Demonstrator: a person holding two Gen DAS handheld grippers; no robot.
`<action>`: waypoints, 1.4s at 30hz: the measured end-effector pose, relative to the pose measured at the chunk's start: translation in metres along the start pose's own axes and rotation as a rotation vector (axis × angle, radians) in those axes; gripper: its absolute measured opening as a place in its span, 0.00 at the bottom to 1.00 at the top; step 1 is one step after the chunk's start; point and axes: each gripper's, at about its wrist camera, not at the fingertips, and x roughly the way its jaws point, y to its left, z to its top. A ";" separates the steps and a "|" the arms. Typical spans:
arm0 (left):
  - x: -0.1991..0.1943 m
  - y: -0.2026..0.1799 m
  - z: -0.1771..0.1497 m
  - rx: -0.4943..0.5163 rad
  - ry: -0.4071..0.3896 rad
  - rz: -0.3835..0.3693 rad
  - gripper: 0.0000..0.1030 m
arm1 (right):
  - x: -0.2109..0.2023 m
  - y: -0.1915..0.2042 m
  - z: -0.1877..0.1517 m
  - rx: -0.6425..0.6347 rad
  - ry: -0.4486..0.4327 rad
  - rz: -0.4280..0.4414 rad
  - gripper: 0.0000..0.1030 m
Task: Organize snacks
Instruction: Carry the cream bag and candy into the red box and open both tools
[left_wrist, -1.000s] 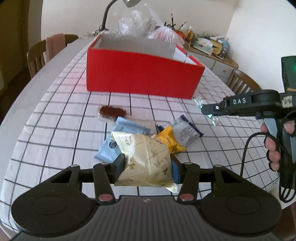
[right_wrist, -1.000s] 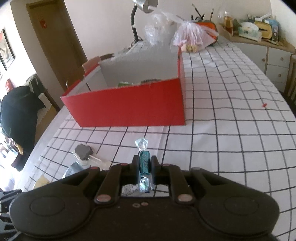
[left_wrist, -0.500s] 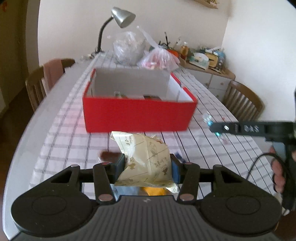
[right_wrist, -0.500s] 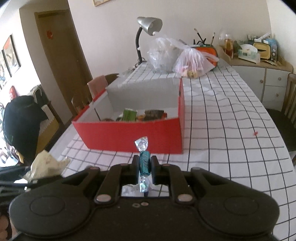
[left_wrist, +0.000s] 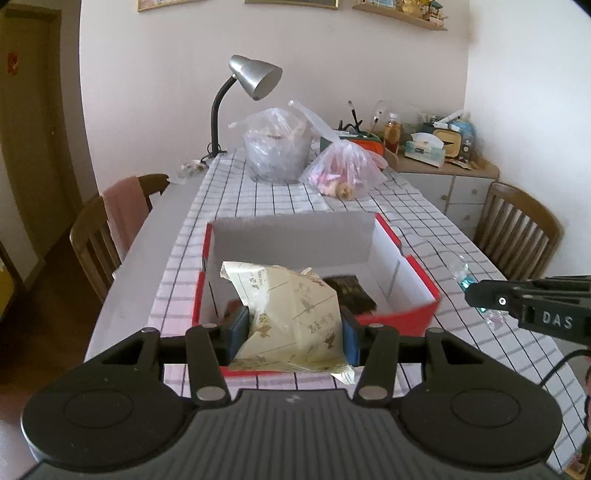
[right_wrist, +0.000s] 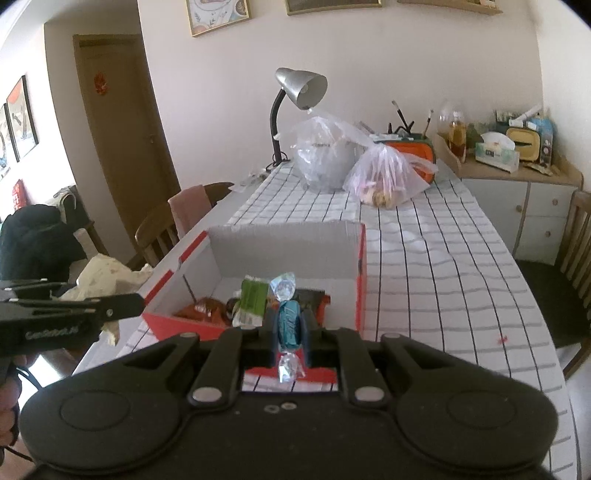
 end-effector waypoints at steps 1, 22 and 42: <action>0.004 0.001 0.005 0.003 0.001 0.005 0.48 | 0.003 0.001 0.003 -0.003 0.000 -0.002 0.11; 0.129 0.032 0.065 0.037 0.145 0.106 0.48 | 0.139 0.010 0.046 -0.040 0.144 -0.069 0.11; 0.211 0.039 0.055 0.070 0.355 0.094 0.49 | 0.197 0.003 0.030 -0.002 0.264 -0.052 0.21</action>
